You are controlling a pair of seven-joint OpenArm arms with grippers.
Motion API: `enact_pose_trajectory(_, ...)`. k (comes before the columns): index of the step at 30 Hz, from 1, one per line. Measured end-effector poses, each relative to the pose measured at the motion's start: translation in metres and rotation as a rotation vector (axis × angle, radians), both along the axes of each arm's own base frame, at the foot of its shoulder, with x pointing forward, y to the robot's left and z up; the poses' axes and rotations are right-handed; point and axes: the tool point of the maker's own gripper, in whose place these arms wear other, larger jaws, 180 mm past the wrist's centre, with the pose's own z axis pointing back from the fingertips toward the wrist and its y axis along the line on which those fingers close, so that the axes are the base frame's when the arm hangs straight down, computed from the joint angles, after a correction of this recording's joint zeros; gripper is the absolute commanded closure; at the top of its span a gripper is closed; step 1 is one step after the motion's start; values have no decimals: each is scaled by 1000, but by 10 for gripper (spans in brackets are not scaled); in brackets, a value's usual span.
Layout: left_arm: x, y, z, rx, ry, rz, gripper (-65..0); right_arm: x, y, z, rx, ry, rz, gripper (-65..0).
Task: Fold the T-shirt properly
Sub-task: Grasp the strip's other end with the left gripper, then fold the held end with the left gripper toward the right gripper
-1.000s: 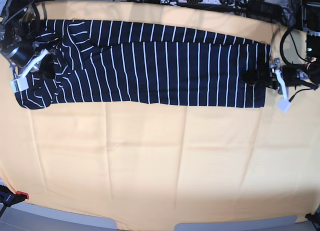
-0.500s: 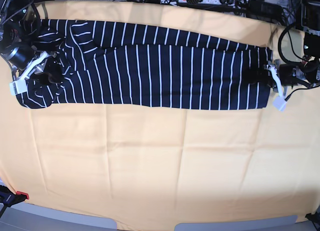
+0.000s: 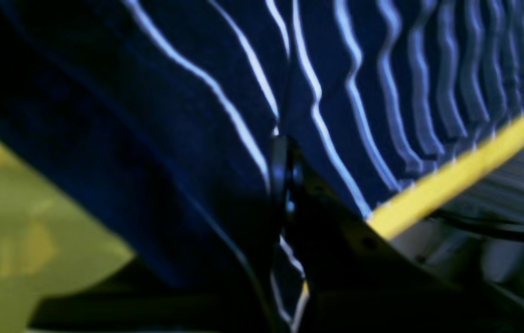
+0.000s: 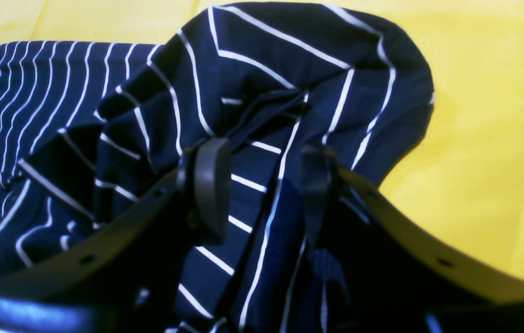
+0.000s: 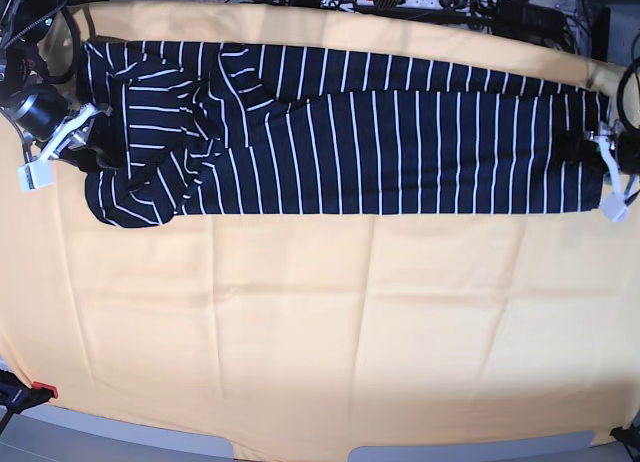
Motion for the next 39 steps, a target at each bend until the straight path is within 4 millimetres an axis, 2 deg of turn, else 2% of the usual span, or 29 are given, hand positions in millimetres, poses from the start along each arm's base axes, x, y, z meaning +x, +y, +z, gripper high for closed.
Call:
enact_pose_trajectory(3, -4, -1, 3, 6, 22, -39, 0, 0, 0, 0, 0, 1, 0, -279)
enact_pose_trajectory(8, 8, -15, 13, -1, 1, -46, 0, 0, 0, 0, 0, 1, 0, -279)
enact_pose_trajectory(11, 12, -32, 25, 7, -49, -118, 0, 0, 0, 0, 1, 0, 0, -279)
enact_pose_trajectory(15, 12, -72, 44, -3, -134, -262, 0, 0, 0, 0, 1, 1, 0, -279)
enact_pose_trajectory(21, -3, -152, 60, -129, -283, -463, 0, 0, 0, 0, 1, 1, 0, -279)
enact_pose_trajectory(26, -6, -188, 53, -267, -326, -461, 0, 0, 1, 0, 3, 0, -1, -279)
enact_pose_trajectory(29, 5, -207, 54, -387, -374, -391, 0, 0, 1, 0, 3, 0, -1, -279)
enact_pose_trajectory(31, 11, -215, 48, -443, -369, -333, 0, 0, 1, 0, 3, 0, 0, -279)
enact_pose_trajectory(35, 13, -225, 23, -508, -304, -260, 0, -1, 4, -2, 17, 0, -5, -279)
enact_pose_trajectory(39, 14, -243, 18, -587, -287, -220, 0, -1, 9, -4, 33, 1, -10, -279)
